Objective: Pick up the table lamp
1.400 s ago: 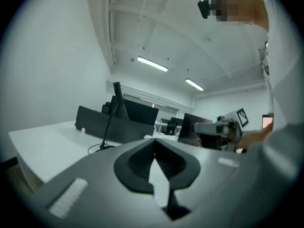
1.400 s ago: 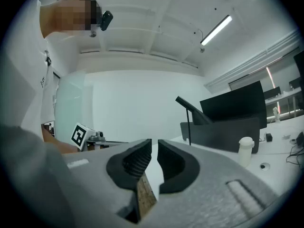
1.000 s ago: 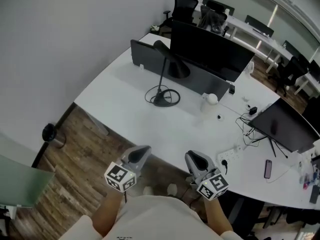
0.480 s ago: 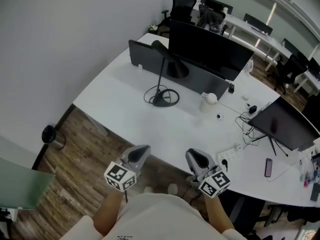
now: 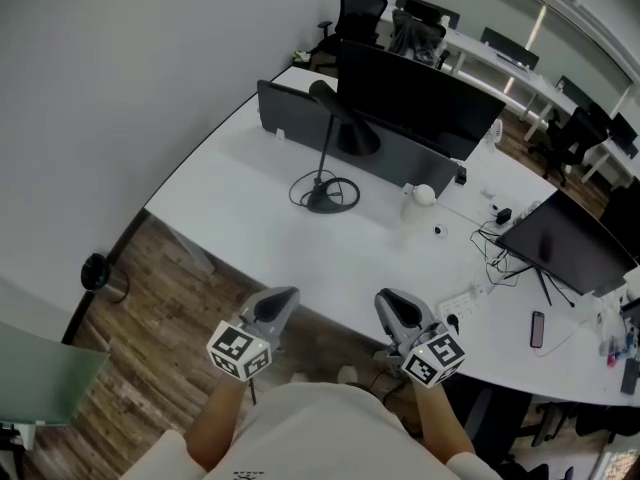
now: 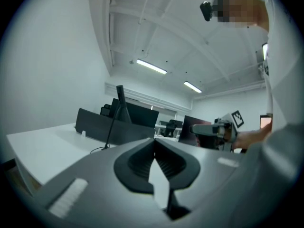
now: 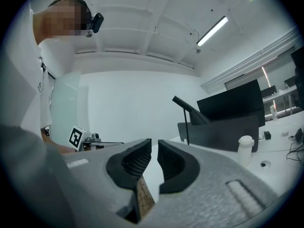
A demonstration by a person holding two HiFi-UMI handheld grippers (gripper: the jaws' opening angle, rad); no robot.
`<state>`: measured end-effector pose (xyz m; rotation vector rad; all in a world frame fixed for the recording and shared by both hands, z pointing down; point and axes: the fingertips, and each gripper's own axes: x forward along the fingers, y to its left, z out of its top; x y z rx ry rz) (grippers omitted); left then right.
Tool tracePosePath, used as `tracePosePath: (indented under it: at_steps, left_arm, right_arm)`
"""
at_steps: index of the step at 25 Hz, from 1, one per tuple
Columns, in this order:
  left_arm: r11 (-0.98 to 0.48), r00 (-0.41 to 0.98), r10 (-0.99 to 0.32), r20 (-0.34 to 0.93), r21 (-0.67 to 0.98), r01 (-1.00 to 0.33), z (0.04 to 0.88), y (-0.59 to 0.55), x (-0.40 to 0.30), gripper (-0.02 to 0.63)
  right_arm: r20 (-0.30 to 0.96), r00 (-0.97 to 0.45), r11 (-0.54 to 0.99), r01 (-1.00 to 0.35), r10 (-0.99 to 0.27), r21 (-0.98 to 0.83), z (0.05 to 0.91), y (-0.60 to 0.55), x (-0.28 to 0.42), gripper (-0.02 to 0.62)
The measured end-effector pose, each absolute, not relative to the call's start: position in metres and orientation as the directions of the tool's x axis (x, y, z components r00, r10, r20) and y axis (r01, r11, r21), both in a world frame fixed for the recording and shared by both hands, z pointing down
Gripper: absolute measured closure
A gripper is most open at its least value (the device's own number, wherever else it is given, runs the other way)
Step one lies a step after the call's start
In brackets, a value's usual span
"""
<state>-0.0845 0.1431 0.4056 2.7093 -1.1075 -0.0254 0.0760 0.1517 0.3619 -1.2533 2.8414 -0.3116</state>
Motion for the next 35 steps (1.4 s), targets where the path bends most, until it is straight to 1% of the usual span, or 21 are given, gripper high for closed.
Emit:
tracePosePath:
  at_steps: [17, 26, 35]
  left_arm:
    - [-0.703, 0.727, -0.684, 0.054, 0.216, -0.678, 0.412, 0.162, -0.124, 0.611]
    - [-0.694, 0.724, -0.686, 0.079, 0.230, -0.682, 0.421, 0.152, -0.122, 0.611]
    - [-0.682, 0.715, -0.690, 0.108, 0.233, -0.694, 0.430, 0.118, -0.111, 0.612]
  right_arm:
    - [0.048, -0.664, 0.647, -0.741, -0.747, -0.181, 0.352, 0.156, 0.046, 0.554]
    - [0.052, -0.674, 0.652, -0.729, -0.737, -0.208, 0.360, 0.143, 0.043, 0.554]
    - [0.050, -0.687, 0.662, -0.715, -0.725, -0.226, 0.372, 0.102, 0.050, 0.554]
